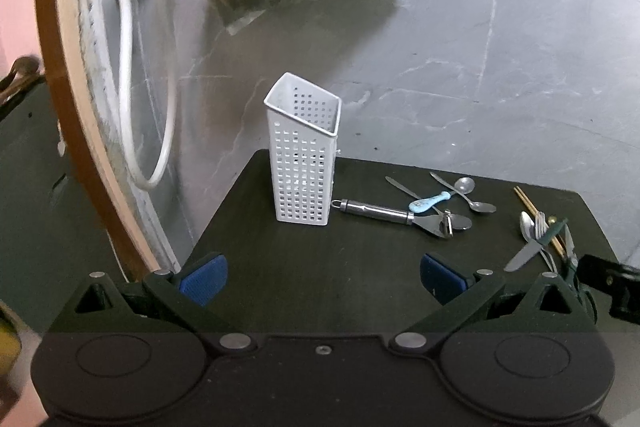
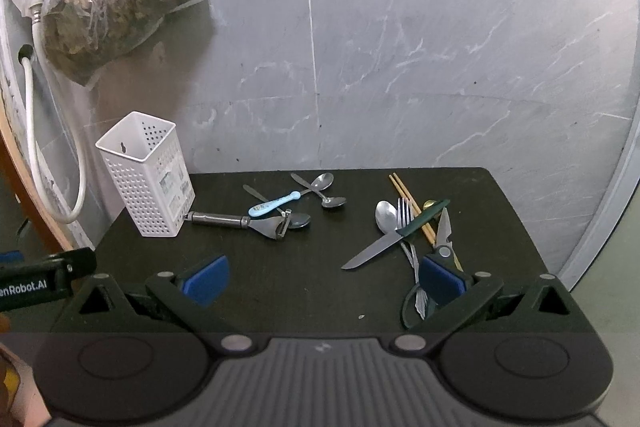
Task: Organize utensils
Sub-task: 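Grasp the white perforated caddy with the left tool and lift it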
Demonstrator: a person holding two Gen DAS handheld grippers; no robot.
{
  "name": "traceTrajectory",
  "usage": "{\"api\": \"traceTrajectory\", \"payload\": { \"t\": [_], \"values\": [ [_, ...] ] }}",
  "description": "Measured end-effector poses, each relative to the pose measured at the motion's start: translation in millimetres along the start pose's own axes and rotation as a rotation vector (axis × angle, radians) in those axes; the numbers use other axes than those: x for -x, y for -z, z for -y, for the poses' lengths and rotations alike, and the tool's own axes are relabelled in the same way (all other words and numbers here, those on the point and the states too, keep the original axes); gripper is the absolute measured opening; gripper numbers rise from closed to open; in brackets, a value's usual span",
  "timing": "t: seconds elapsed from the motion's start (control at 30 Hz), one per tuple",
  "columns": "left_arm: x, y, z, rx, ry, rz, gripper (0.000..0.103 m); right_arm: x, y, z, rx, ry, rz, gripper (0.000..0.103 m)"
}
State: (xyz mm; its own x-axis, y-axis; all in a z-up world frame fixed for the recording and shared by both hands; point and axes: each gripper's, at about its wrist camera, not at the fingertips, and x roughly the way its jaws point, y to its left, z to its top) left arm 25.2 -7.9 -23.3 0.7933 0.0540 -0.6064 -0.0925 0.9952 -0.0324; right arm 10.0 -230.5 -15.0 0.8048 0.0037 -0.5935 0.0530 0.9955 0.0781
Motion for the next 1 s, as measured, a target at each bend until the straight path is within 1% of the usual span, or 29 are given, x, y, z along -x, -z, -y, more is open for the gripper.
{"api": "traceTrajectory", "payload": {
  "t": [0.1,0.2,0.3,0.4,0.47,0.53,0.7,0.73,0.8,0.83,0.93,0.97,1.0],
  "values": [
    [-11,3,0,0.054,0.0,0.01,0.102,-11,1,7,0.0,-0.029,-0.004,0.103],
    [-26,6,-1,0.088,-0.032,-0.002,0.102,-22,6,12,-0.002,-0.057,0.009,0.103],
    [-43,3,0,0.081,-0.072,-0.041,0.102,-34,8,12,-0.013,-0.062,-0.02,0.103],
    [-60,-3,-4,0.057,-0.081,-0.059,0.102,-45,7,6,-0.019,-0.062,-0.029,0.103],
    [-72,-8,-6,0.041,-0.07,-0.07,0.102,-52,6,2,-0.034,-0.049,-0.03,0.103],
    [-87,-11,-10,0.018,-0.044,-0.079,0.102,-61,5,-5,-0.05,-0.025,-0.029,0.103],
    [-121,-25,-19,-0.05,0.04,-0.081,0.102,-75,-3,-26,-0.099,0.072,-0.026,0.103],
    [-125,-27,-21,-0.061,0.05,-0.066,0.102,-76,-4,-31,-0.106,0.086,-0.022,0.103],
    [-132,-31,-25,-0.085,0.038,-0.021,0.102,-77,-4,-40,-0.121,0.111,-0.008,0.103],
    [-133,-32,-28,-0.093,0.025,0.012,0.102,-77,-3,-44,-0.131,0.118,-0.01,0.103],
    [-134,-34,-37,-0.096,-0.028,0.147,0.102,-83,-2,-52,-0.13,0.14,-0.044,0.103],
    [-137,-37,-39,-0.091,-0.035,0.175,0.102,-84,-3,-54,-0.117,0.147,-0.05,0.103],
    [-142,-41,-41,-0.09,-0.036,0.185,0.102,-85,-4,-55,-0.107,0.154,-0.053,0.103]
  ]
}}
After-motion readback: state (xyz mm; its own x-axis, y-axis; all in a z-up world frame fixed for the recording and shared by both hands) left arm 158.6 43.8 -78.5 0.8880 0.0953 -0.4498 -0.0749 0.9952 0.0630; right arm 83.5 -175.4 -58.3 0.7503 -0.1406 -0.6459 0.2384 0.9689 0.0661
